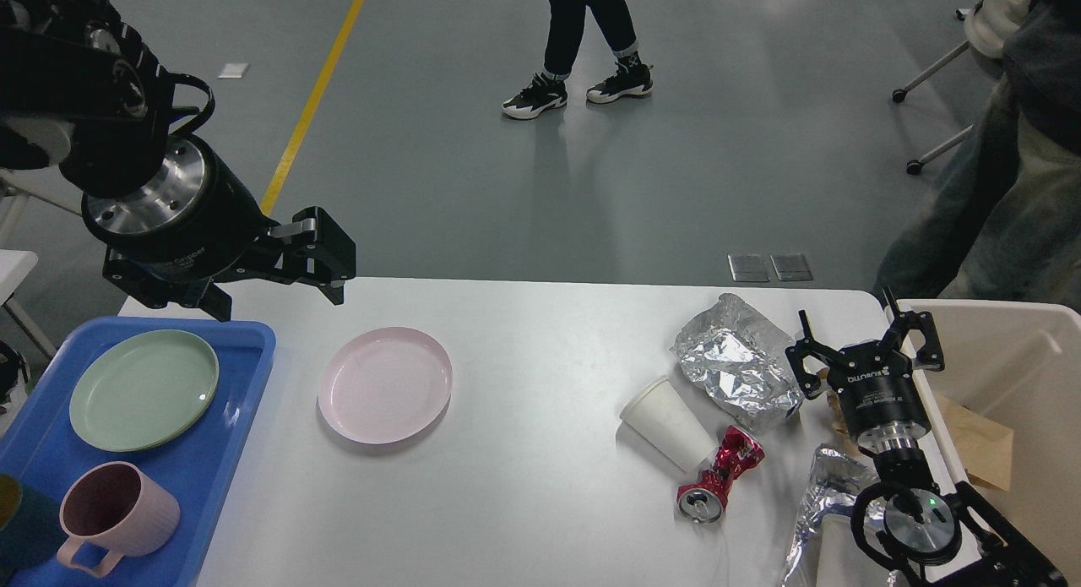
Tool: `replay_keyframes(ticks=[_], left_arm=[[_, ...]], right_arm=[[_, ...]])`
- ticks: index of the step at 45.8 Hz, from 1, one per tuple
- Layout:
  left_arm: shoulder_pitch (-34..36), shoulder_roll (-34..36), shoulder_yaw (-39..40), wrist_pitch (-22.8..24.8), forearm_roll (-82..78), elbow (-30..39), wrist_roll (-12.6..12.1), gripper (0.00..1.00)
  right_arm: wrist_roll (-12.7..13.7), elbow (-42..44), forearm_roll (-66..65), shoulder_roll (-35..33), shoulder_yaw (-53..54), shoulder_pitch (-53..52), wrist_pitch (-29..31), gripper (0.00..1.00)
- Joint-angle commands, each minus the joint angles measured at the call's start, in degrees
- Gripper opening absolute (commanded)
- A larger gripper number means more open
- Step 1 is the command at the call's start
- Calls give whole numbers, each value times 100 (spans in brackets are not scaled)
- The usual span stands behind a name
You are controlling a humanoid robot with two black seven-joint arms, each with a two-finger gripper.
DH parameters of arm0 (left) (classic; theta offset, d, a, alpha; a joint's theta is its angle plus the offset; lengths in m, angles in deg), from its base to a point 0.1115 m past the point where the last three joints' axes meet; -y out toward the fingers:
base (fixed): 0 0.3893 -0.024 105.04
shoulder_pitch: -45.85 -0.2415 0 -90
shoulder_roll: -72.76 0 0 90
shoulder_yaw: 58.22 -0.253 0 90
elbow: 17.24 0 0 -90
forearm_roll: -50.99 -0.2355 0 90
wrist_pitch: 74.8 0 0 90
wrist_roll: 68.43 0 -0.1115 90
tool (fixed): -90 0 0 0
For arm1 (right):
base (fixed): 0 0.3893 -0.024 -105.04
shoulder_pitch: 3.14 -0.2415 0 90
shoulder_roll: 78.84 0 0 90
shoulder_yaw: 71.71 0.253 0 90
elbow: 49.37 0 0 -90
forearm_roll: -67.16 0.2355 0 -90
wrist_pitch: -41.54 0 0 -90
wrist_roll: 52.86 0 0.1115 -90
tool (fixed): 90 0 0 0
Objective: Tidy desktop
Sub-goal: 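Release the pink mug and raise the left gripper, then reach the left gripper to the pink saucer edge and grasp it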
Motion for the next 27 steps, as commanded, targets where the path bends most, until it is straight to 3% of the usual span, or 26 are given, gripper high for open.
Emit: replay_keyframes(ticks=[1, 13, 21, 27], left_arm=[[-93, 280, -161, 16, -90, -10, -47, 96], [-1462, 975, -12, -721, -47, -554, 32, 96], [-2956, 1292, 559, -2083, 480, -985, -38, 95], [-4099, 1248, 1068, -2813, 1174, -1521, -117, 96]], right_arm=[[0, 1, 3, 0, 0, 0, 0, 100], [0, 1, -6, 0, 0, 0, 0, 100], [0, 1, 3, 0, 0, 0, 0, 100], [0, 1, 3, 0, 0, 0, 0, 100]])
